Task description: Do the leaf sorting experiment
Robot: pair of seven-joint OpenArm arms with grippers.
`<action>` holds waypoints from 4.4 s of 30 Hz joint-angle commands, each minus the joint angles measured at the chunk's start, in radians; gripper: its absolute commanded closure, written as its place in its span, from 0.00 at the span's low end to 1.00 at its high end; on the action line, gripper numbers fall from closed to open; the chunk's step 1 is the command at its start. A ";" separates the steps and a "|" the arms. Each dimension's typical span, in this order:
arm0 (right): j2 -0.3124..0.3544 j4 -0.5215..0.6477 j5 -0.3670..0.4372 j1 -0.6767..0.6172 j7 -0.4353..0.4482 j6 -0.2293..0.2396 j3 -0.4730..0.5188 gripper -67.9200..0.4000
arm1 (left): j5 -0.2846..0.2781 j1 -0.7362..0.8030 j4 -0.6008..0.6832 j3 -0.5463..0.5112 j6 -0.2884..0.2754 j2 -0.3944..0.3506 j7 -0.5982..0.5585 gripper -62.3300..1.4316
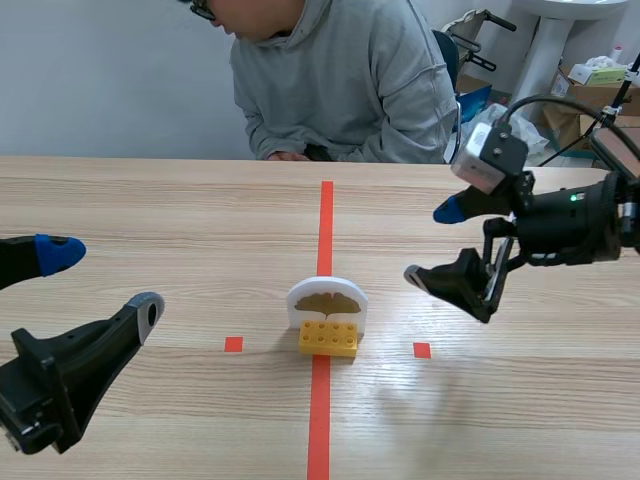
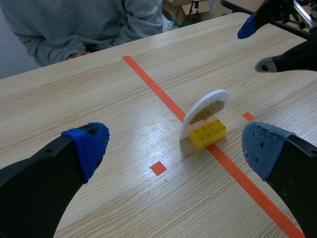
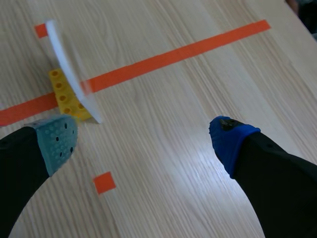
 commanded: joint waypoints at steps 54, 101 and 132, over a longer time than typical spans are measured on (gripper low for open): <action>-0.218 -0.225 -0.269 0.248 0.120 -0.019 -0.422 0.80 | -0.011 -0.003 0.011 -0.001 -0.002 0.003 -0.011 0.08; -0.046 -0.123 0.048 -0.010 -0.052 -0.037 0.165 0.98 | -0.010 -0.003 0.010 -0.001 -0.002 0.003 -0.010 0.08; -0.026 -0.549 0.058 0.127 -0.067 -0.200 0.375 0.98 | -0.011 -0.003 0.010 -0.001 -0.002 0.009 -0.010 0.08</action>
